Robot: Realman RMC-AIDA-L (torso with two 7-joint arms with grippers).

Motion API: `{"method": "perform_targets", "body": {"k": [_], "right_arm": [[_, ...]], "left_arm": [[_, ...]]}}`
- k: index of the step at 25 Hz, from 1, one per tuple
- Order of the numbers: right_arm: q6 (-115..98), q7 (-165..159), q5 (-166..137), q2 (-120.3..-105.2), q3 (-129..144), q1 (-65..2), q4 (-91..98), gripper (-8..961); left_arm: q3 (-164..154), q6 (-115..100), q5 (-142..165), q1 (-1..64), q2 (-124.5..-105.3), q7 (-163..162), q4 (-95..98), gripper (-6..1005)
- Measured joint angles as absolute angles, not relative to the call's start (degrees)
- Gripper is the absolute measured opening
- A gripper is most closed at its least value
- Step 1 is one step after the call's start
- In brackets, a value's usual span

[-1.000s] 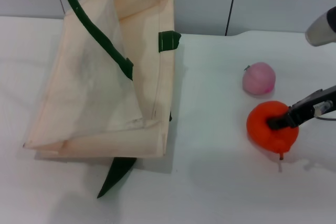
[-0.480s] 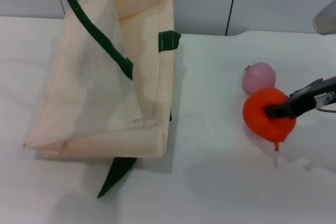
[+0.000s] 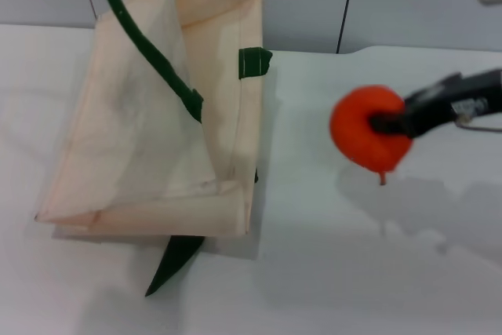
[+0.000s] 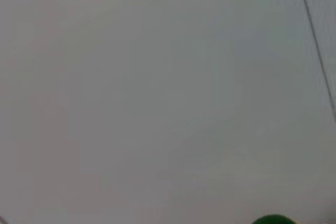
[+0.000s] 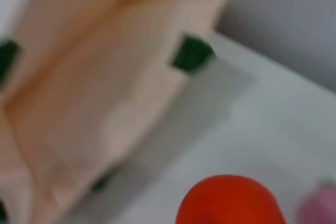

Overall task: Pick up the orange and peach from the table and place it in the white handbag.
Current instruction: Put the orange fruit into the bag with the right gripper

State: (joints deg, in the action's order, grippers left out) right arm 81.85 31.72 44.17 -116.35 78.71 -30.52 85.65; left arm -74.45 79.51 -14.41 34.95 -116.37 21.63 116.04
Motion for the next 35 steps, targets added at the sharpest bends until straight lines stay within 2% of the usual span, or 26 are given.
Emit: {"method": "perform_targets", "body": {"k": [9,17,35], "right_arm": [[75.56,34.23,51.26,-116.28,80.57,-34.14,85.75,239],[66.66,40.05,57.45,-116.30,84.81,-40.10,74.85,196],[56.56,47.25,62.62,-116.33,89.71,-44.15,60.62,66]], "left_arm": [[-77.23,79.46,-14.50,37.25,-116.36,20.31,116.15,122],[-80.27,78.76,-14.51,38.63,-116.31,18.83,116.16,122],[-83.69,77.41,-15.07,39.04,-116.37,16.52,116.18,122]]}}
